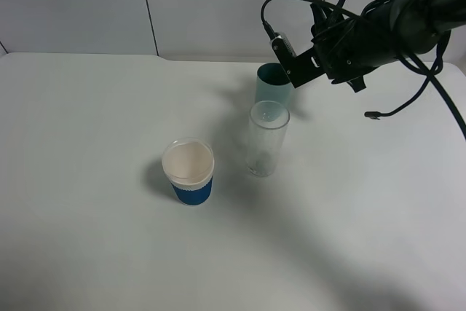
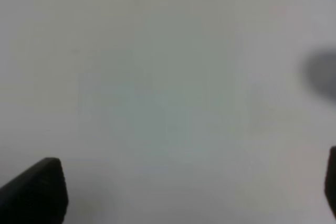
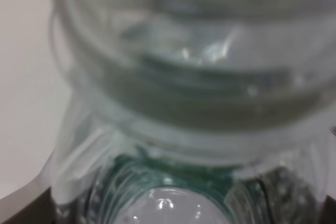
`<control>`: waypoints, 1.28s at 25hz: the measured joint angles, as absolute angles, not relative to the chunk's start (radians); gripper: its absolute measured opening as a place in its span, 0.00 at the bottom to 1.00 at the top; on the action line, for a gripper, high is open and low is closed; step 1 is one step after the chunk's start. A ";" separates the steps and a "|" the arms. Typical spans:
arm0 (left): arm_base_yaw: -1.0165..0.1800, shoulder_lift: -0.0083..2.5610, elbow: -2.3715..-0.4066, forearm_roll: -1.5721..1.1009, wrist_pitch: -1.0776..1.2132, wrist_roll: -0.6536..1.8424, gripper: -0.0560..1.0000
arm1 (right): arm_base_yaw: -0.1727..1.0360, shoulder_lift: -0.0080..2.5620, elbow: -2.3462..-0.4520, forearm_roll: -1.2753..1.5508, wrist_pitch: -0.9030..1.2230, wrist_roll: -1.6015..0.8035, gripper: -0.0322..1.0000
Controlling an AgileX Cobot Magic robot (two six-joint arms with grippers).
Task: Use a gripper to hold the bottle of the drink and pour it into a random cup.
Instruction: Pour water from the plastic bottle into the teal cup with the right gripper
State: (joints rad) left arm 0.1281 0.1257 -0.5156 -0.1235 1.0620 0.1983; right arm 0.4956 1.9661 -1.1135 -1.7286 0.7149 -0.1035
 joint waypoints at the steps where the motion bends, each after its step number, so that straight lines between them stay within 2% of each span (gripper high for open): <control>1: 0.128 0.126 -0.516 -0.123 1.062 0.198 0.99 | 0.496 1.966 -1.113 -1.729 0.715 -0.103 0.58; 32: 0.128 0.126 -0.516 -0.123 1.062 0.198 0.99 | 0.496 1.966 -1.113 -1.729 0.718 -0.049 0.58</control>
State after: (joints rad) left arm 0.1281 0.1257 -0.5156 -0.1235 1.0620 0.1983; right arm 0.4956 1.9661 -1.1135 -1.7286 0.7182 -0.0488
